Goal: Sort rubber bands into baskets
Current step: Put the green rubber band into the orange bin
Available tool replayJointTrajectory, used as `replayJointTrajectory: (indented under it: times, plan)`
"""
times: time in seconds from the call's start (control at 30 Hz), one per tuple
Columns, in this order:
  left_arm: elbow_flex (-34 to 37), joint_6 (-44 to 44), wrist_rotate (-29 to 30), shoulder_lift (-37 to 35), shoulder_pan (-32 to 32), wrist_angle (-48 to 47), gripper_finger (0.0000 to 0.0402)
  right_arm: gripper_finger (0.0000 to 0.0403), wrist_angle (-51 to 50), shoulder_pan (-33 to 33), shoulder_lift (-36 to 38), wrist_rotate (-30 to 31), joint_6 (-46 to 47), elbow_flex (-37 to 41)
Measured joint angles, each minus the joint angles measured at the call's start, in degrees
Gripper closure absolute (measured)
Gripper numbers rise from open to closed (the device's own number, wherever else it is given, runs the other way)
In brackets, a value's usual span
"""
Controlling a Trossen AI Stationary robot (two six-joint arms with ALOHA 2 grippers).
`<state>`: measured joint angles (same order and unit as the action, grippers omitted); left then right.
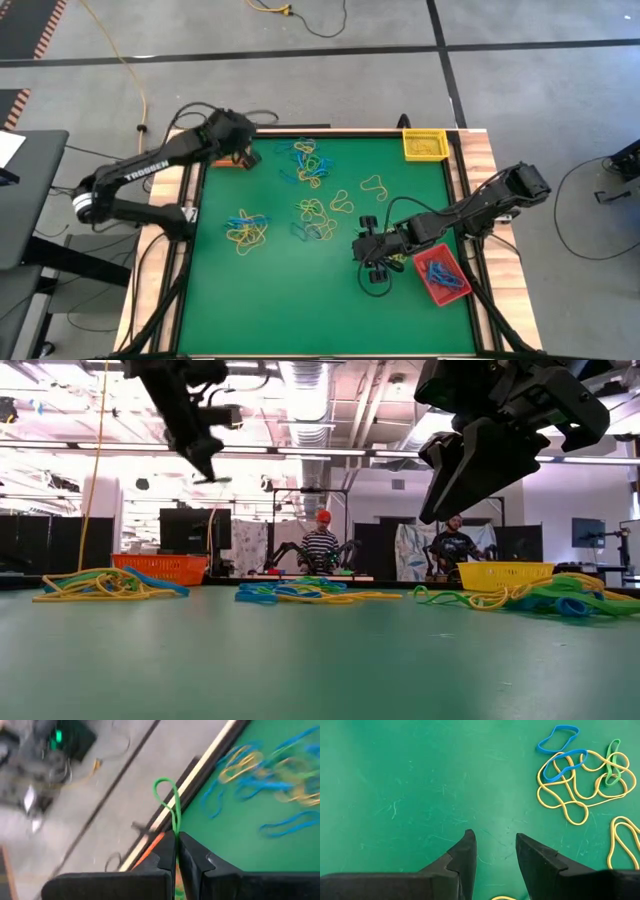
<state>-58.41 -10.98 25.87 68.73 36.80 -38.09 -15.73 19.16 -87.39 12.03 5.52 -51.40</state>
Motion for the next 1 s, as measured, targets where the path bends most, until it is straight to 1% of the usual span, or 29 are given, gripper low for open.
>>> replayJointTrajectory:
  times: [0.13, 0.27, 0.4, 0.5, 0.8, 0.9, 1.0]
  plan:
    - [0.83, 0.93, -3.15, 1.55, 7.47, -0.36, 0.0401, 0.0237, -0.02, 0.00, 0.00, 0.00, 0.00, 0.00]
    - [2.33, 2.53, -6.03, 3.96, 13.02, -0.80, 0.0401, 0.0237, -0.02, 0.00, 0.00, 0.00, 0.02, 0.00]
    - [3.32, 3.92, -10.20, 7.64, 17.01, -2.75, 0.0401, 0.0237, -0.02, 0.00, 0.00, 0.00, 0.04, 0.00]
    - [3.34, 4.54, -11.96, 10.91, 18.37, -4.03, 0.0401, 0.0237, -0.02, 0.00, 0.00, 0.00, 0.04, 0.00]
    - [3.34, 4.60, -10.87, 18.84, 19.36, -3.83, 0.0400, 0.0237, -0.03, 0.16, 0.00, 0.02, 0.72, 0.00]
    - [3.34, 4.89, -7.60, 20.29, 19.71, -3.56, 0.0386, 0.0237, -0.03, 0.55, 0.00, 0.00, 0.68, 0.00]
    - [3.34, 5.03, -6.56, 20.51, 19.86, -3.18, 0.0358, 0.0237, -0.09, 0.89, 0.00, 0.00, 0.91, 0.00]
